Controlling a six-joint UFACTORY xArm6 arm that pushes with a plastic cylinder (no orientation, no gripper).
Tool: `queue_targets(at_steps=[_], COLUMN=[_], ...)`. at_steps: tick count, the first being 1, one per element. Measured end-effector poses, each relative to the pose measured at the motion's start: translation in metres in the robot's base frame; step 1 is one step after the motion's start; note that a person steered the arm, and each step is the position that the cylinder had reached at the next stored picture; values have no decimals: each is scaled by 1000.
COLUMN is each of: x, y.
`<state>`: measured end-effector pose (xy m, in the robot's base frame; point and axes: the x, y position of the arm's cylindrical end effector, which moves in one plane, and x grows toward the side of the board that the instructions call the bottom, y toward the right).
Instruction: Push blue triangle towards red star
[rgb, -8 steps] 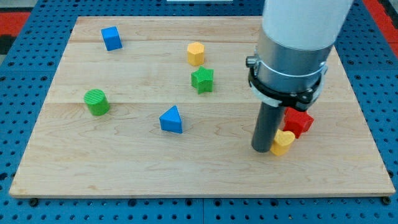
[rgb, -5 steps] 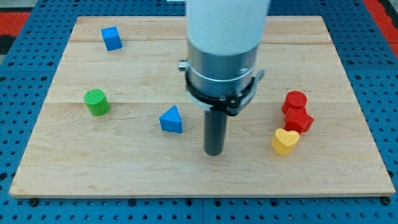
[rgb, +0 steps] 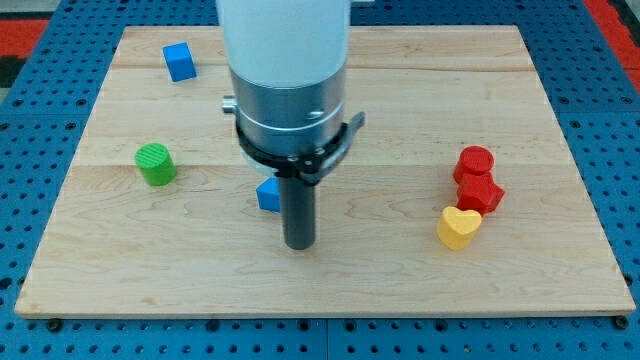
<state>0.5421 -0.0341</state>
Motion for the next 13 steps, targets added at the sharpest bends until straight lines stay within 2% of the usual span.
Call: queue_targets(at_steps=[2,3,5,6,7,10,11,12,13], x=[-38,-60,-59,-54,-49,-39,-32,-14,-14], y=[-67,-77,10,-4,-52,12,-24,-14,65])
